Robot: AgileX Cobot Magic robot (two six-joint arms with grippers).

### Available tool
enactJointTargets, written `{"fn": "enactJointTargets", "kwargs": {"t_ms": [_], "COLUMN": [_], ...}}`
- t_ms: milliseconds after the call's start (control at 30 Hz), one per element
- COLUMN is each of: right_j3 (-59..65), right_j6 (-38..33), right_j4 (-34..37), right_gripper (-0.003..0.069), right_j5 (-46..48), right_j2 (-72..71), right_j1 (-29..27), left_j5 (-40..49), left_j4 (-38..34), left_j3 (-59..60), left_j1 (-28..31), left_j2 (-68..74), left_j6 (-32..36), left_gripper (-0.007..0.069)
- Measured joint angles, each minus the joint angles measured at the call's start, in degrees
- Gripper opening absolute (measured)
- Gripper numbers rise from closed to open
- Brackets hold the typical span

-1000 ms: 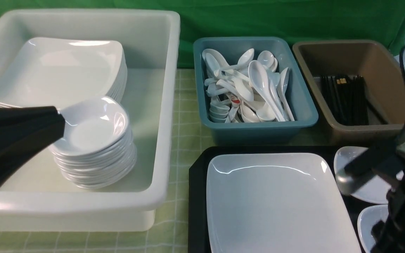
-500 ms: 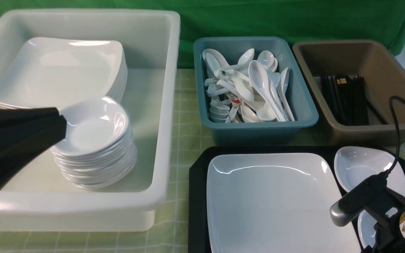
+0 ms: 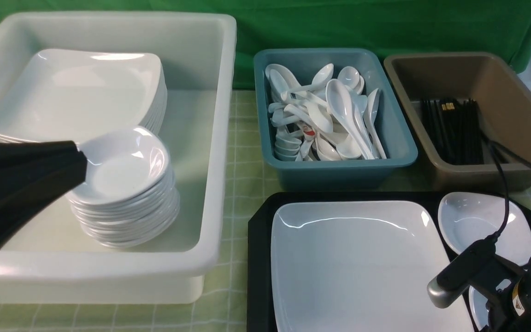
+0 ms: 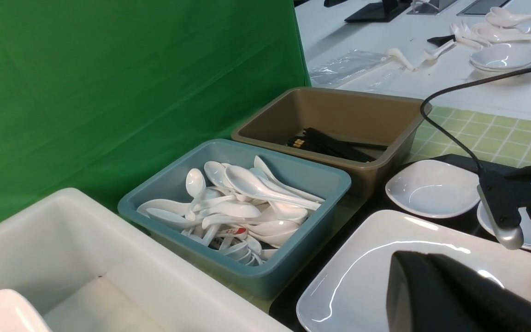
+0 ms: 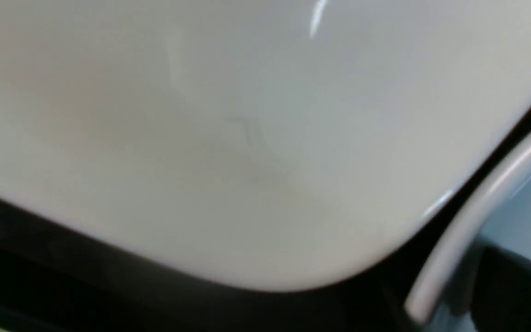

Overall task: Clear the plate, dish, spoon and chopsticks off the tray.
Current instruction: Use the right arm to grab a small plate from the dinner plate, then use the right arm to put the small plate into the large storage box on the left

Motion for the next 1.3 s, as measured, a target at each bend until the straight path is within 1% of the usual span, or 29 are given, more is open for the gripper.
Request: {"fn": "enactJointTargets", "kwargs": {"t_ms": [33,167,200,333,367,400,433,500,567,600,667,733,767,833,867,900,933,1000,1100,1200,1267,1300], "right_j3": [-0.37,-1.83,-1.94,-6.59,-6.87,-9.3,-11.18,-17.65,-24.96,-29.07,-37.51,-43.33,-47.28,-53.79,-55.12,-57.62,-62.2,-66.75,-73.1,-79.83,-84.34,-84.7], "right_j6": [0.0,0.37,0.37,0.52,0.52,1.0,1.48,4.1,6.11,6.44,6.14,4.62,3.0,-0.91,-1.93,-4.62,-8.39,-12.5,-17.01,-20.0,-21.38,-21.52], "right_j4": [-0.12,0.05,0.1,1.47,1.62,3.23,4.22,5.56,5.87,5.87,5.87,5.64,5.42,5.13,5.13,5.13,5.28,5.39,5.46,4.97,2.88,2.6], "right_gripper": [0.0273,0.0217,0.0213,0.0087,0.0078,0.0065,0.0064,0.0064,0.0064,0.0064,0.0064,0.0064,0.0064,0.0064,0.0064,0.0064,0.0064,0.0064,0.0064,0.0064,0.0064,0.0064], "right_j5": [0.32,3.5,3.5,12.6,13.22,17.79,20.25,24.79,27.2,27.53,26.65,24.71,23.57,20.28,19.45,17.29,13.6,10.08,5.98,5.24,5.24,5.24], "right_j2": [-0.51,-2.54,-2.87,-7.39,-7.62,-9.53,-10.84,-13.81,-15.23,-15.29,-14.33,-12.17,-10.24,-5.7,-4.55,-2.07,3.4,9.97,19.45,28.67,34.61,34.61], "right_j1": [0.0,0.0,0.0,0.0,0.0,0.06,0.4,2.55,6.5,7.88,13.81,18.11,21.22,26.36,27.36,29.15,32.01,34.13,35.57,35.92,35.92,35.92], "left_j5": [0.06,0.22,0.22,0.22,0.22,0.39,0.58,1.61,1.91,2.41,4.71,7.59,9.95,14.76,14.76,17.34,19.7,21.62,23.46,24.82,25.72,25.81], "left_j4": [0.0,0.0,0.0,0.0,0.0,0.0,0.05,1.25,4.98,8.18,16.53,23.02,27.3,33.38,33.9,35.97,37.62,38.05,37.77,36.69,35.99,35.99], "left_j3": [0.0,0.0,0.0,0.0,0.0,0.0,0.0,0.0,-0.08,-0.35,-1.46,-2.66,-3.58,-5.28,-5.28,-6.13,-6.84,-7.23,-7.35,-7.35,-7.35,-7.35], "left_j1": [0.0,0.0,0.0,0.0,0.0,0.0,0.0,0.0,0.0,0.0,0.0,0.0,0.0,0.0,0.0,0.0,0.0,0.0,0.0,0.0,0.0,0.0], "left_j2": [0.0,0.0,0.0,0.0,0.0,0.0,0.0,0.0,-0.07,-0.14,-0.52,-1.15,-1.65,-3.46,-3.69,-4.94,-6.9,-9.61,-13.23,-15.3,-15.67,-15.74], "left_j6": [0.0,0.0,0.0,0.0,0.0,0.05,0.05,-0.64,-4.26,-7.44,-15.44,-21.53,-25.56,-31.54,-32.09,-34.57,-36.51,-38.02,-39.09,-39.25,-39.37,-39.36], "left_gripper": [0.0011,0.0011,0.0011,0.0011,0.0011,0.0011,0.0011,0.0011,0.0011,0.0011,0.0011,0.0011,0.0011,0.0011,0.0011,0.0011,0.0011,0.0011,0.0011,0.0011,0.0011,0.0011]}}
